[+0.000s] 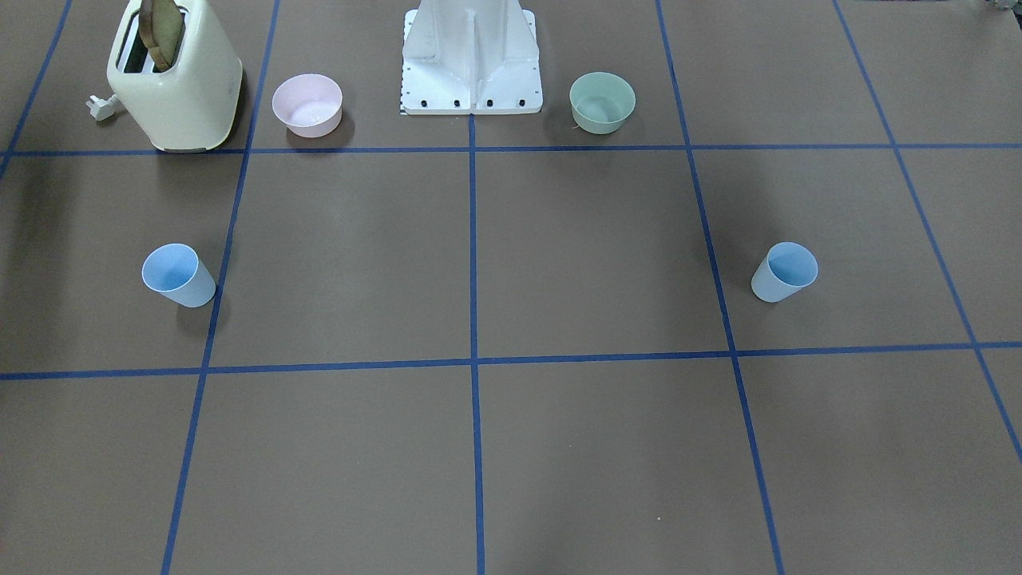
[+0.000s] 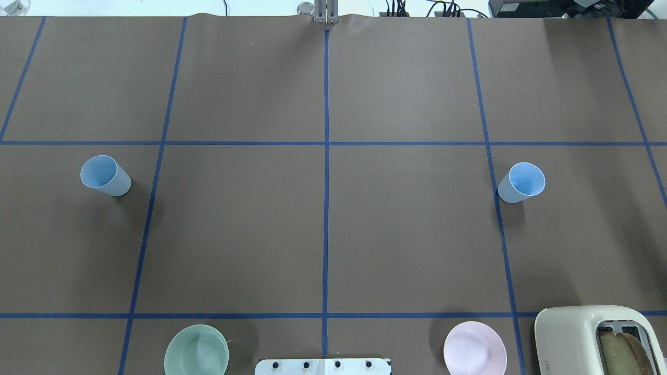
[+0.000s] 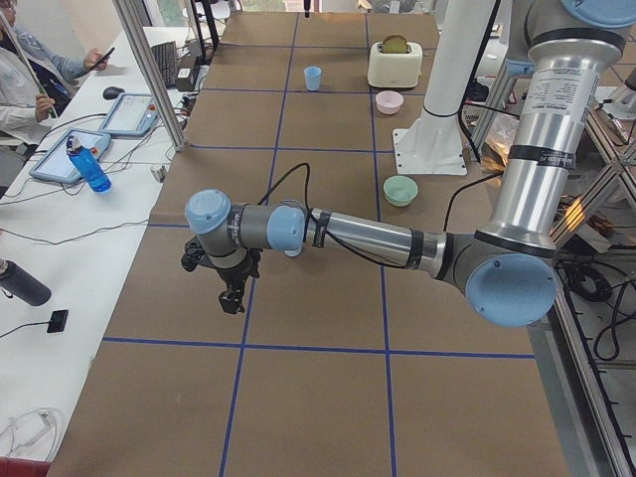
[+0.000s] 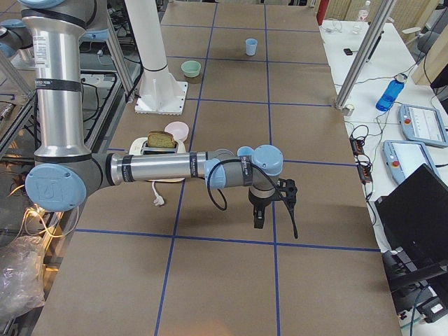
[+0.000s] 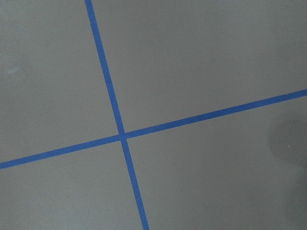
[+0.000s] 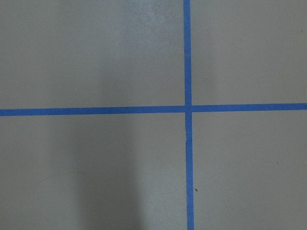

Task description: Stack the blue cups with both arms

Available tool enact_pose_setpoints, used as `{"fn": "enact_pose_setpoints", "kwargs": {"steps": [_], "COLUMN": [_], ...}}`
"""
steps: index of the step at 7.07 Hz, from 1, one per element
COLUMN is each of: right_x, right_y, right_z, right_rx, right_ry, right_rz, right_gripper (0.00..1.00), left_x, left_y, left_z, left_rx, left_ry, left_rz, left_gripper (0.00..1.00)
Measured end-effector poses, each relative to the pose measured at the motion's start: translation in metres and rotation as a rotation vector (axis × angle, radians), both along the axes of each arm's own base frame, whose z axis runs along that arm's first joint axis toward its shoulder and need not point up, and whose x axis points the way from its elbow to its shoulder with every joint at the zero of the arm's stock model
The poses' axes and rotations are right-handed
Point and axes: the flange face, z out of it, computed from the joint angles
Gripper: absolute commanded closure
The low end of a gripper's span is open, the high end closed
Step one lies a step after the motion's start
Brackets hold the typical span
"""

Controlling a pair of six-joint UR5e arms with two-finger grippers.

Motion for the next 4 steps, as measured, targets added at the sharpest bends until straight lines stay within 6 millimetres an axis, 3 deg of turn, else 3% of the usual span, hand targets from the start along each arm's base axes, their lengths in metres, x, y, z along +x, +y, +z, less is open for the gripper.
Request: {"fn": "enact_pose_setpoints", "kwargs": {"steps": [3, 4], "right_x": [0.0, -0.001], "right_y": [-0.001, -0.003], "right_z": [-0.002, -0.004], "right_rx": [0.005, 0.014], "right_ry": [-0.003, -0.006], "right_rz": [-0.001, -0.001], "right_gripper": [0.0, 0.0], "left_x": [0.01, 0.025], "left_y": [-0.001, -0.002], "left_z": [-0.006, -0.015], "left_rx": [-0.001, -0.017], "left_ry": [0.006, 0.007], "left_rz": [0.006, 0.0], "left_gripper": [0.01, 0.02]}}
